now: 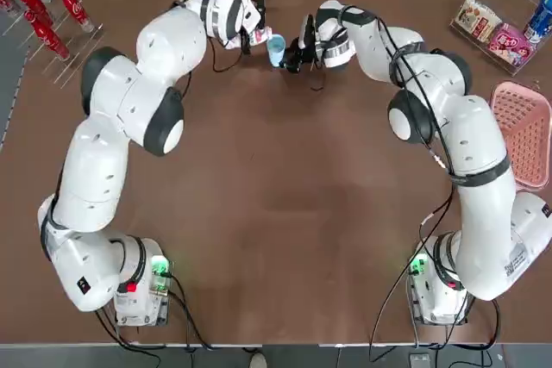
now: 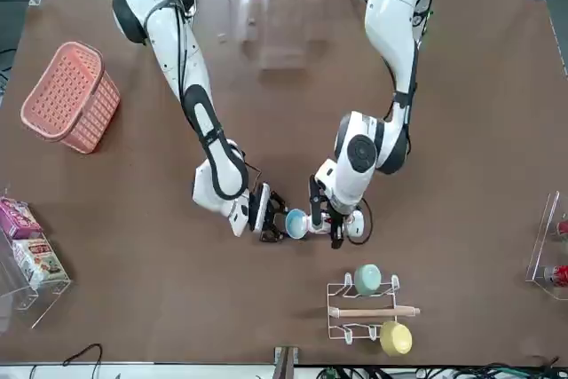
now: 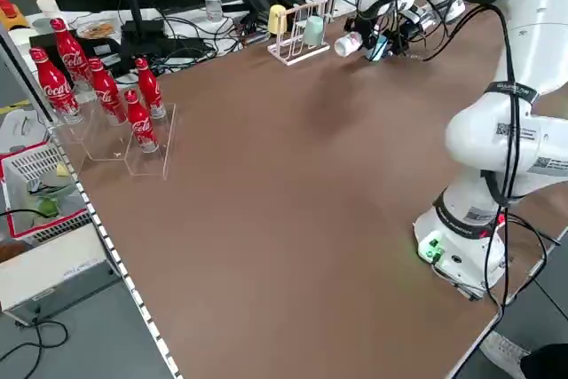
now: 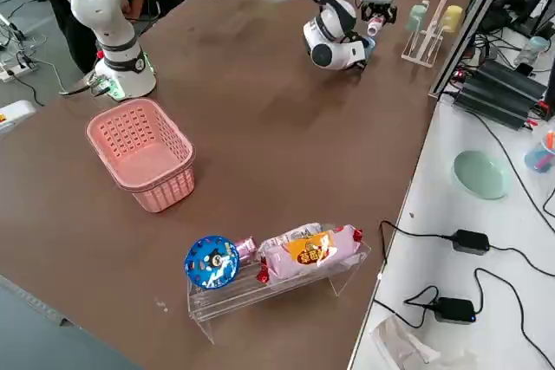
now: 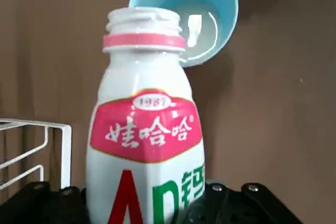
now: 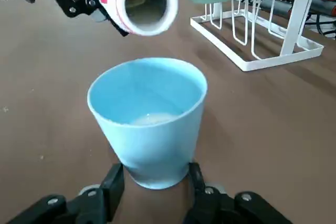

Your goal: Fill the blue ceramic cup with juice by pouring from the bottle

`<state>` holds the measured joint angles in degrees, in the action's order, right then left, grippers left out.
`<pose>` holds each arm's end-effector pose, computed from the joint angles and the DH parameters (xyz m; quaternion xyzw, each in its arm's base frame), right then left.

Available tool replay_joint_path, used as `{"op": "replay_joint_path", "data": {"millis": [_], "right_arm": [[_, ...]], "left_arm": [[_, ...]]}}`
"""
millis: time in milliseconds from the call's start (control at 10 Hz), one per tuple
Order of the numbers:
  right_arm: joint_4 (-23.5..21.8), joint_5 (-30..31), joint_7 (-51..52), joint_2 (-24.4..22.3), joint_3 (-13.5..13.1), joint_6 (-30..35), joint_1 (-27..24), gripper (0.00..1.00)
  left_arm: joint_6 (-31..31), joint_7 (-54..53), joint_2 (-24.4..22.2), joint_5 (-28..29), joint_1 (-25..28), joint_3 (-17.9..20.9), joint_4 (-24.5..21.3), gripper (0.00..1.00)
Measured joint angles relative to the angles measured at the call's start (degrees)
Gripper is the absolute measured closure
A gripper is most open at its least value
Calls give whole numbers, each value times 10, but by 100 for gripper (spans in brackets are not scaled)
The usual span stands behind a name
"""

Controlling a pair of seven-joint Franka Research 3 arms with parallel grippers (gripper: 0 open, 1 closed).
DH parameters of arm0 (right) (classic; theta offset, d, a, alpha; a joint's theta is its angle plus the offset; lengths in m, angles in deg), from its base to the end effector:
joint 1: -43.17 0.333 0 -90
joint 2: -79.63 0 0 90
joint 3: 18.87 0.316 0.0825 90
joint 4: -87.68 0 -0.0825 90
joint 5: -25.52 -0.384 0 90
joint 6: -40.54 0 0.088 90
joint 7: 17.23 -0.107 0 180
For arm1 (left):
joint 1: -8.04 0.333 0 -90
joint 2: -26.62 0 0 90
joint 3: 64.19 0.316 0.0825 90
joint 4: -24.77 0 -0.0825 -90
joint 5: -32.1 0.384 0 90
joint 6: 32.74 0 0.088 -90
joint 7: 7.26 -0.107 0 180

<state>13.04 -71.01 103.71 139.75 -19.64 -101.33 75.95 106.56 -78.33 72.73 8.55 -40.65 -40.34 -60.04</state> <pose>0.6312 0.3937 0.1094 -0.6959 -0.5209 -0.3756 0.3215 0.6402 -0.3653 0.2469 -0.7139 0.6911 -0.1072 0.0362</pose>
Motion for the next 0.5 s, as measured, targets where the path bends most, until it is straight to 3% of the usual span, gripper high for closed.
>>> {"op": "replay_joint_path", "data": {"millis": [500], "right_arm": [[0, 0, 0, 0, 0, 0, 0, 43]], "left_arm": [[0, 2, 1, 28, -7, 5, 6, 60]]}}
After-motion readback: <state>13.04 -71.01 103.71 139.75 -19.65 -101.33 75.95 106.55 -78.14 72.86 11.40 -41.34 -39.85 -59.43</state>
